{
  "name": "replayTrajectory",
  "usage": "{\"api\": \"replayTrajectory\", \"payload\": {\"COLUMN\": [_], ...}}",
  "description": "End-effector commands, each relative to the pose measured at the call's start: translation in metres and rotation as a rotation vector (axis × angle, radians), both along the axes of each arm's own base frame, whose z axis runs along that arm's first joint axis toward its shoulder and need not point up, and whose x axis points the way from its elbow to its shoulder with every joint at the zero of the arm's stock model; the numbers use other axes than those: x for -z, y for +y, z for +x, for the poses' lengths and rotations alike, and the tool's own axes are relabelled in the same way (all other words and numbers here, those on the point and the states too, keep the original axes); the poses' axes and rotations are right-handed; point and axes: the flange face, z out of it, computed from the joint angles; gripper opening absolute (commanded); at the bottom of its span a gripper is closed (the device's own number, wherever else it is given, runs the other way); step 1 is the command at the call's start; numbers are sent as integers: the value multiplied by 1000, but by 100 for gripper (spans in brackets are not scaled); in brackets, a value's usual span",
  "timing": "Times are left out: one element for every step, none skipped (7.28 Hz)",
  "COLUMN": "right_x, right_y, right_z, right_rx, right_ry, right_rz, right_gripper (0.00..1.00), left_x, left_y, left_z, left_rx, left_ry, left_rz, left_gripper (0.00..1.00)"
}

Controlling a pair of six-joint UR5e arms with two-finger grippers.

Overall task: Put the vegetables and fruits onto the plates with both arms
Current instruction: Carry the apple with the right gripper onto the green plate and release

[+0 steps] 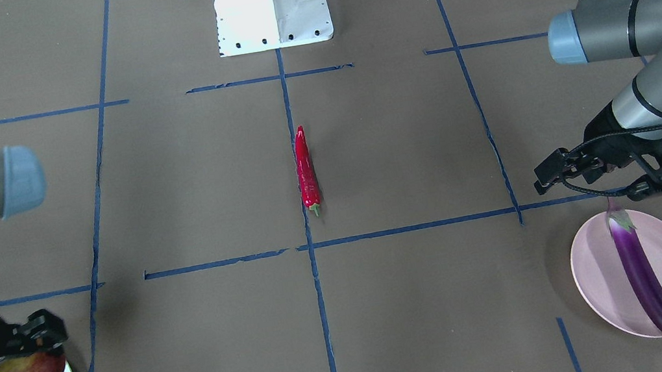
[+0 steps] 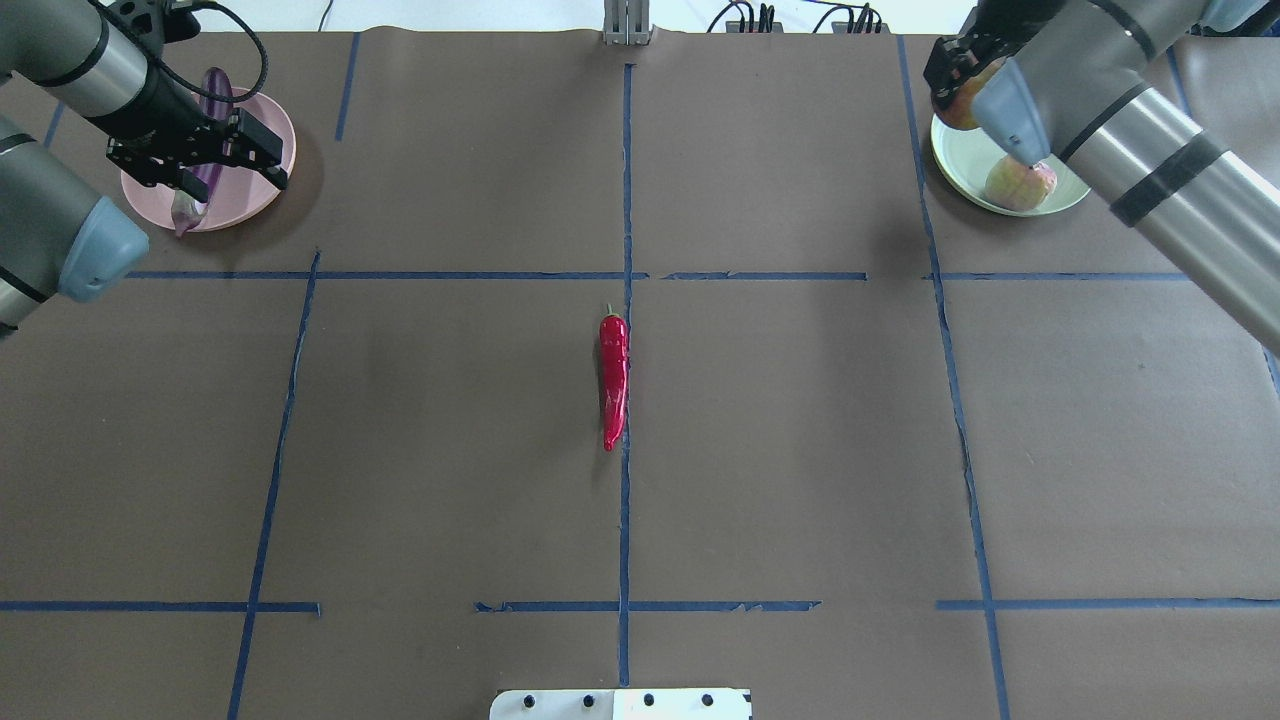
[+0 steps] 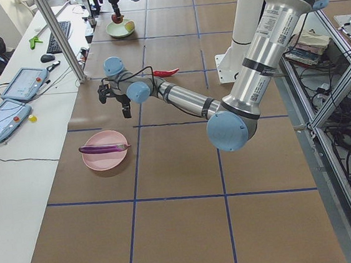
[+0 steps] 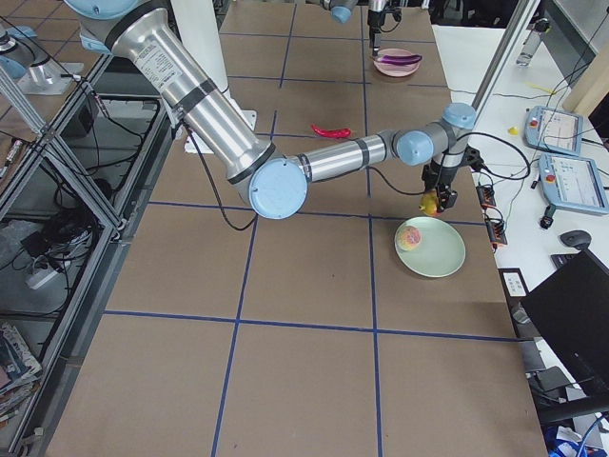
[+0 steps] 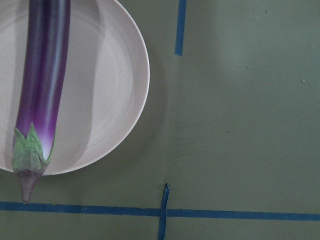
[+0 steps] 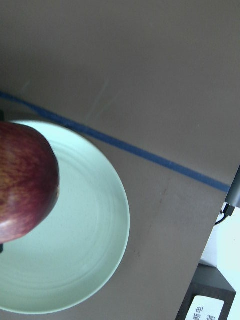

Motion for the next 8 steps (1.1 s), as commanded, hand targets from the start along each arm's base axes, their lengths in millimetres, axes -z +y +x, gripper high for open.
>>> {"api": "replayTrajectory", "payload": {"right_x": [-80, -94, -95, -96, -93, -85, -66, -71], "right_y": [-11, -10, -9, -9, -9, -13, -17, -11], "right_z": [9, 8, 7, 6, 7, 17, 42, 73], "right_rx": [-3, -12, -38, -53, -126, -165, -192, -204], "right_ry": [19, 25, 22, 21, 10, -6, -42, -90], "right_rz": [3, -20, -43, -57, -111, -127, -119, -135], "right_gripper": [3, 28, 78, 99, 100, 100, 100, 100], "left_x": [0, 0, 0, 2, 7, 16, 33, 48], "left_y": [0, 3, 3, 2, 3, 10, 15, 34], "left_z": [2, 8, 8, 9, 14, 29, 43, 73], "left_rx": [6, -3, -4, -2, 8, 0, 14, 34], "left_ry": [-9, -10, -10, -8, -3, 7, 5, 4], "left_rz": [5, 5, 6, 6, -9, -17, -7, -32], "left_gripper": [100, 100, 100, 100, 100, 100, 100, 100]}}
